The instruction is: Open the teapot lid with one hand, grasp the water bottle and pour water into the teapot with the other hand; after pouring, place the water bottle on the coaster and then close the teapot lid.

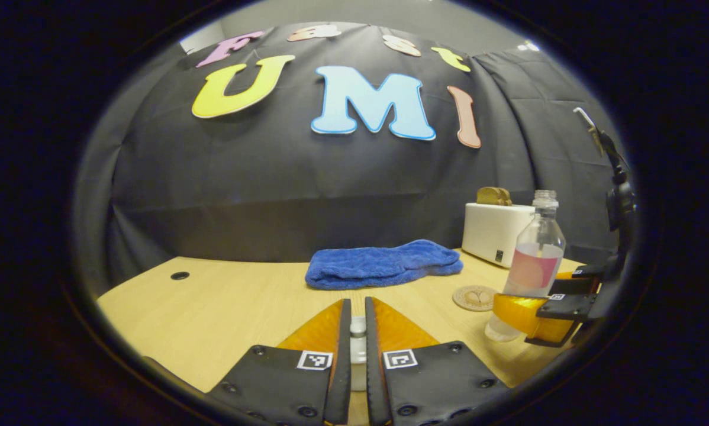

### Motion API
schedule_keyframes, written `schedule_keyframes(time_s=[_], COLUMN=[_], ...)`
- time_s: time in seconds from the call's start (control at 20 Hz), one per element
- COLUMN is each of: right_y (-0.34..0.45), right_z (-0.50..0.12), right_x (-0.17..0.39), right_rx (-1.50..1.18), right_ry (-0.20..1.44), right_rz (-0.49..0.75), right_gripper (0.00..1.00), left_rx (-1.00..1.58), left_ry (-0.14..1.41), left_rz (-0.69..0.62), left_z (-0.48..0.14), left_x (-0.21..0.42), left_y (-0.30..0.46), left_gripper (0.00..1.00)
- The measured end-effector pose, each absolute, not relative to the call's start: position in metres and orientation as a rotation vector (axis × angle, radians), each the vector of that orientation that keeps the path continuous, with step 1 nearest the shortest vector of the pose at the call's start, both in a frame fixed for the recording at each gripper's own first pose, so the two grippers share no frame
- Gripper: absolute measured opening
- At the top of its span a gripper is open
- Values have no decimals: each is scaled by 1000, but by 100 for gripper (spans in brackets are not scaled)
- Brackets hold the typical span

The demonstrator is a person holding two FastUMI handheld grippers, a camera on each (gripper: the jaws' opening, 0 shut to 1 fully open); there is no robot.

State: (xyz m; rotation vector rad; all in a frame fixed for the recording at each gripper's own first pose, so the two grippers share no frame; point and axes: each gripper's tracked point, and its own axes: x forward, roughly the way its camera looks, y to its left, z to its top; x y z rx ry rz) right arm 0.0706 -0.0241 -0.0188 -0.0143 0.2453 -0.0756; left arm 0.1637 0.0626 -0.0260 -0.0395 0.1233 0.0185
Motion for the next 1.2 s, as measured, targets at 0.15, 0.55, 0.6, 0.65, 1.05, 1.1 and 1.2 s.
schedule_keyframes(time_s=[0.15, 0.55, 0.6, 0.65, 1.05, 1.1, 1.2], right_y=[-24, -23, -22, -22, -16, -16, -16], right_z=[-17, -17, -16, -15, -16, -16, -12], right_x=[69, 68, 68, 67, 62, 61, 60], right_rx=[-31, -59, -63, -70, -120, -128, -148], right_ry=[240, 232, 229, 227, 230, 228, 221], right_rz=[-78, -80, -78, -78, -65, -64, -64], right_gripper=[77, 77, 77, 77, 76, 77, 77], left_rx=[-60, -101, -98, -90, -28, -34, -54], left_ry=[114, 41, 30, 21, 33, 41, 40], left_rz=[16, 11, 17, 25, 109, 114, 118], left_z=[-24, 4, 8, 12, -2, -4, -5], left_x=[160, 146, 144, 142, 142, 144, 144], left_y=[65, 73, 76, 81, 130, 134, 141], left_gripper=[21, 21, 21, 20, 20, 20, 21])
